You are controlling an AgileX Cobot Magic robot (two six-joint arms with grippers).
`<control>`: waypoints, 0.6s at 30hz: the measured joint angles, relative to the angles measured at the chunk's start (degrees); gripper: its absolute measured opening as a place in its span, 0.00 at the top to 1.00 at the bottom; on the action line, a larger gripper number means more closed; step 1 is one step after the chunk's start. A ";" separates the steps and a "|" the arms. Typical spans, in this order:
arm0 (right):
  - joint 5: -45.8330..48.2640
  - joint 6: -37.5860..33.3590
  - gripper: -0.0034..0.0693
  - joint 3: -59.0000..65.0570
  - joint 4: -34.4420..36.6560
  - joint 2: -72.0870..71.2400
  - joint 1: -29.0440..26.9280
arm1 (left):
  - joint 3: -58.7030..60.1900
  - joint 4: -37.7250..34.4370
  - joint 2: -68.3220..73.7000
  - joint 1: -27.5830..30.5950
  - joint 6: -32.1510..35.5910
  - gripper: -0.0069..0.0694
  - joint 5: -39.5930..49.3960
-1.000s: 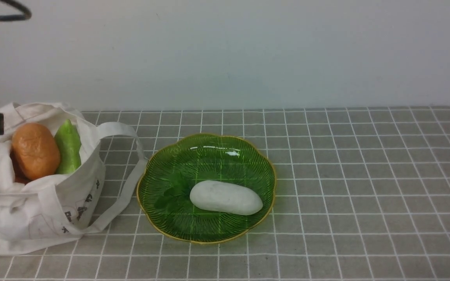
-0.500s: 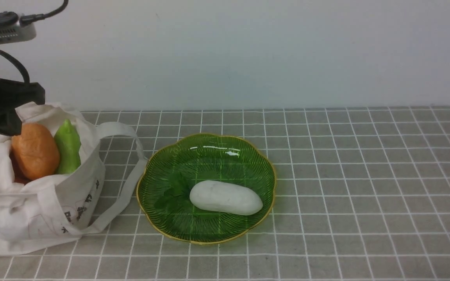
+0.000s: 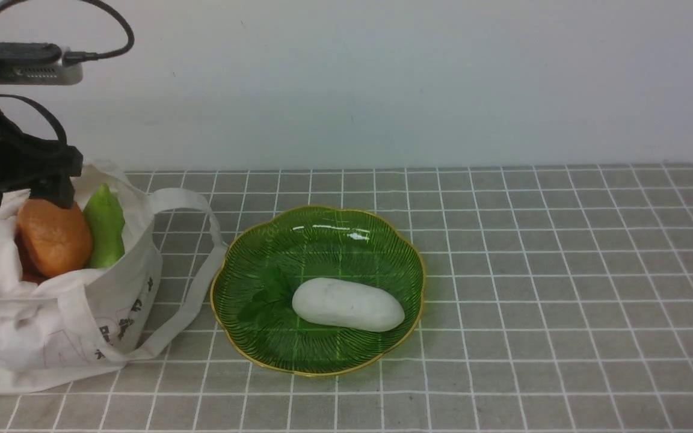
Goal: Take vegetables from bag on grey coffee tablecloth place on plate.
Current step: 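Reach into the cloth bag and grasp the potato inside with the left gripper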
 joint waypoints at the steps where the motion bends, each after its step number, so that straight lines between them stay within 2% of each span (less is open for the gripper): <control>1: 0.00 0.00 0.97 0.00 0.00 0.00 0.00 | 0.00 0.00 0.12 0.00 0.00 0.08 0.00; 3: 0.00 0.00 0.97 0.00 0.00 0.00 0.00 | 0.00 0.04 1.62 0.00 0.00 0.02 -1.90; 9: 0.00 0.00 0.97 0.00 0.00 0.00 0.00 | 0.00 0.42 5.12 0.00 0.00 0.02 -3.45; 11: -0.01 0.00 0.97 0.00 0.00 0.00 0.00 | 0.00 1.65 6.02 0.00 0.00 0.06 -3.52; 14: -0.01 0.00 0.97 0.00 0.00 0.00 0.00 | 0.00 3.46 6.33 0.00 0.06 0.20 -3.52; 18: -0.01 0.00 0.97 0.00 0.00 0.00 0.00 | 0.00 4.29 5.67 0.00 0.06 0.21 -2.41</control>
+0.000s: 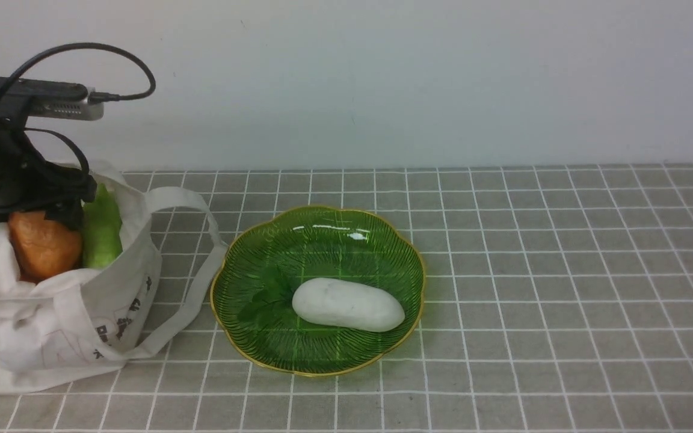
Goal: Take vegetables from bag on grey coffee tablecloth place on plate.
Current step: 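Reach into the cloth bag and grasp the potato inside with the left gripper, then take the potato out of the bag and place it on the plate with the left gripper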
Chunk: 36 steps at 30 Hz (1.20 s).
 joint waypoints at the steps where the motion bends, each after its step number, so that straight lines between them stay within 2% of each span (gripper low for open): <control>1: 0.00 0.00 0.97 0.00 0.00 0.00 0.00 | 0.00 0.00 0.00 0.00 0.00 0.21 0.11; 6: 0.00 0.00 0.97 0.00 0.00 0.00 0.00 | 0.00 -2.76 -5.09 -0.51 0.57 0.21 1.98; 9: 0.00 0.00 0.97 0.00 0.00 0.00 0.00 | 0.00 -4.78 -10.48 -2.80 2.93 0.21 2.07; 15: 0.00 0.00 0.97 0.00 0.00 0.00 0.00 | -0.11 -9.27 -15.64 -10.48 6.21 0.21 1.76; 17: 0.00 0.00 0.97 0.00 0.00 0.00 0.00 | -0.18 -13.16 -15.62 -14.84 6.72 0.21 1.58; 23: 0.00 0.00 0.97 0.00 0.00 0.00 0.00 | -0.47 -16.45 -7.64 -24.80 10.01 0.21 0.08; 25: 0.00 0.00 0.97 0.00 0.00 0.00 0.00 | -0.47 -16.45 -4.08 -26.25 10.15 0.21 -1.07; 33: 0.00 0.00 0.97 0.00 0.00 0.00 0.00 | -0.47 -16.22 8.65 -27.79 7.21 0.20 -5.64; 36: 0.00 0.00 0.97 0.00 0.00 0.00 0.00 | -0.47 -14.18 9.93 -27.79 6.80 0.10 -5.47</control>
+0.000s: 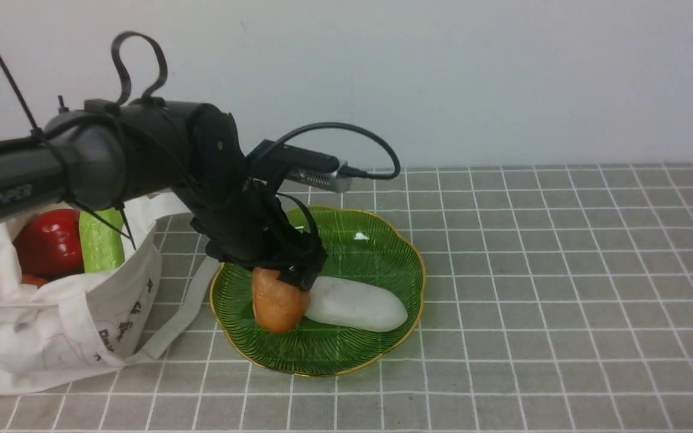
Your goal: Take vegetables from bag on grey coffee tablecloth place on plate.
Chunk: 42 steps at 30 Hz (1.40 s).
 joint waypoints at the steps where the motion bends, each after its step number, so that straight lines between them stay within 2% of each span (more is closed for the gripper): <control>1: 0.00 0.00 0.97 0.00 0.00 0.00 0.00 | -0.05 0.00 0.00 0.00 0.00 0.10 0.05; 2: 0.00 0.00 0.97 0.00 0.00 0.00 0.00 | -0.56 1.49 0.00 0.00 -0.06 0.05 0.94; 4: 0.00 0.00 0.97 0.00 0.00 0.00 0.00 | -2.48 3.62 0.00 0.00 -0.71 0.02 3.31; 8: 0.00 0.00 0.97 0.00 0.00 0.00 0.00 | -7.00 5.57 0.00 0.00 -2.71 0.01 8.84; 9: 0.00 0.00 0.97 0.00 0.00 0.00 0.00 | -9.85 5.79 0.00 0.00 -4.11 0.02 12.76; 12: 0.00 0.00 0.97 0.00 0.00 0.00 0.00 | -14.55 6.02 -0.21 0.00 -5.29 0.07 19.30; 13: 0.00 0.00 0.97 0.00 0.00 0.00 0.00 | -16.34 6.35 -0.60 0.00 -5.44 0.13 22.17; 16: 0.00 0.00 0.97 0.00 0.00 0.00 0.00 | -19.64 8.15 -3.59 0.00 -5.62 0.43 26.14; 17: 0.00 0.00 0.97 0.00 0.00 0.00 0.00 | -19.89 8.62 -4.75 0.00 -5.62 0.50 26.29; 18: 0.00 0.00 0.97 0.00 0.00 0.00 0.00 | -20.07 9.84 -6.73 0.00 -5.62 0.67 26.81; 20: 0.00 0.00 0.97 0.00 0.00 0.00 0.00 | -20.07 11.44 -10.42 0.00 -5.69 0.83 27.49; 21: 0.00 0.00 0.97 0.00 0.00 0.00 0.00 | -20.07 11.99 -12.42 0.00 -6.10 0.87 27.55; 25: 0.00 0.00 0.97 0.00 0.00 0.00 0.00 | -20.07 12.69 -19.80 0.00 -7.12 0.91 27.84; 34: 0.00 0.00 0.97 0.00 0.00 0.00 0.00 | -17.00 12.01 -39.20 0.00 -7.65 0.92 28.04; 40: 0.00 0.00 0.97 0.00 0.00 0.00 0.00 | -3.29 8.99 -54.85 0.00 -7.65 0.92 21.48; 42: 0.00 0.00 0.97 0.00 0.00 0.00 0.00 | 3.93 5.30 -61.89 0.00 -7.65 0.92 16.61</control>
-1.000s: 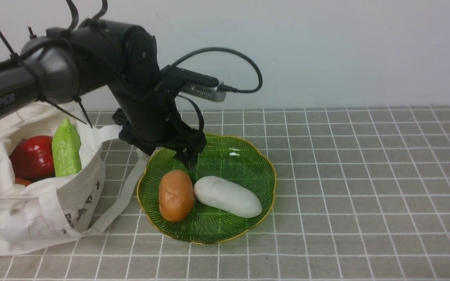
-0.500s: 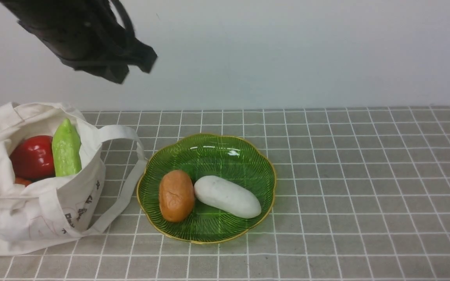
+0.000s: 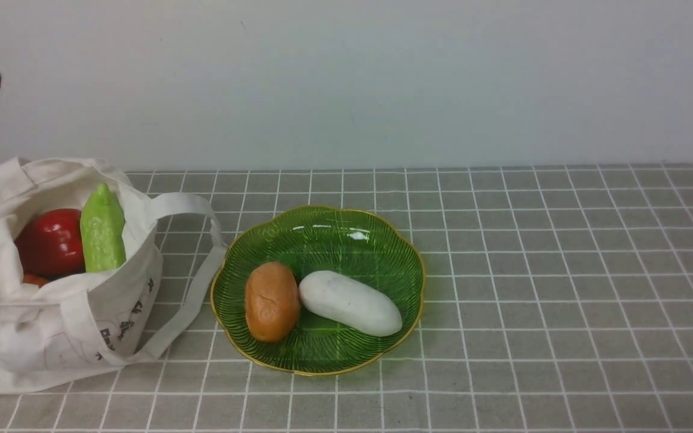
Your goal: Take vegetables from bag on grey coffee tablecloth place on plate.
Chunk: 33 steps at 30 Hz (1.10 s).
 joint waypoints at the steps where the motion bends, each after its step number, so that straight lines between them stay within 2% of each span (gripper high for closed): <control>1: 0.00 0.00 0.97 0.00 0.00 0.00 0.00 | 3.68 -1.77 -3.51 0.00 0.00 0.92 -2.83; 7: 0.00 0.00 0.97 0.00 0.00 0.00 0.00 | 19.48 -6.24 -17.66 0.00 0.00 0.92 -14.81; 16: 0.00 0.00 0.97 0.00 0.05 0.00 0.00 | 29.87 -9.35 -24.72 0.00 0.52 0.92 -16.68; 27: 0.00 0.00 0.97 0.00 0.05 0.00 0.00 | 30.97 -4.19 -24.85 0.00 4.52 0.92 -18.55; 31: 0.00 0.00 0.97 0.00 0.05 0.00 0.00 | 34.95 -0.34 -27.38 1.39 5.11 0.92 -24.71; 33: 0.00 0.00 0.97 0.00 0.05 0.00 0.00 | 40.26 1.21 -31.01 4.56 5.11 0.92 -29.62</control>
